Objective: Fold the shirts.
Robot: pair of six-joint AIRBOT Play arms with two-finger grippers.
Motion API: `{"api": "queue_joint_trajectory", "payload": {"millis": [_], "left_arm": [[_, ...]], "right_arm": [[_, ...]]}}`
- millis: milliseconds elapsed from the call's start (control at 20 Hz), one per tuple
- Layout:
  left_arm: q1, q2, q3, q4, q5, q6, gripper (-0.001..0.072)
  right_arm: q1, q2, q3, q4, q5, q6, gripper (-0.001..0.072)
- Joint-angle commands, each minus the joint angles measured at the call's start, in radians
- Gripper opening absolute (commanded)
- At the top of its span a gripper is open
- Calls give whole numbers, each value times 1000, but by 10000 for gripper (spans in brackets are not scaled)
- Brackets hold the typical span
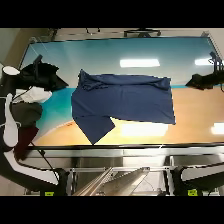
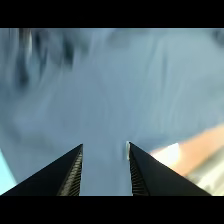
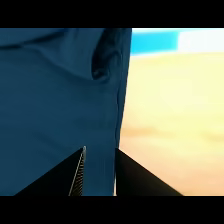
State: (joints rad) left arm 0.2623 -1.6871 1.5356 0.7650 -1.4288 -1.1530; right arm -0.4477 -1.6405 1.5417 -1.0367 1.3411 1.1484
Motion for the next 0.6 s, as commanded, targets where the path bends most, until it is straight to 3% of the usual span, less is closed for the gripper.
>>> {"api": "queue_joint_trajectory", "payload": {"millis": [0, 50, 100, 250, 550], "left_arm": [[-2, 186, -356, 80, 42, -6, 295], [-2, 224, -436, 80, 74, 0, 296], [-2, 262, -512, 80, 102, 10, 296], [-1, 344, -667, 81, 114, 12, 297], [0, 446, -852, 81, 153, 11, 297]], "right_arm": [[-36, 187, -295, -127, 2, 87, 324], [-45, 220, -383, -119, -34, 98, 467], [-50, 234, -446, -118, -62, 98, 503], [-49, 194, -533, -94, -96, 85, 503], [-49, 20, -534, 41, -138, -45, 500]]}}
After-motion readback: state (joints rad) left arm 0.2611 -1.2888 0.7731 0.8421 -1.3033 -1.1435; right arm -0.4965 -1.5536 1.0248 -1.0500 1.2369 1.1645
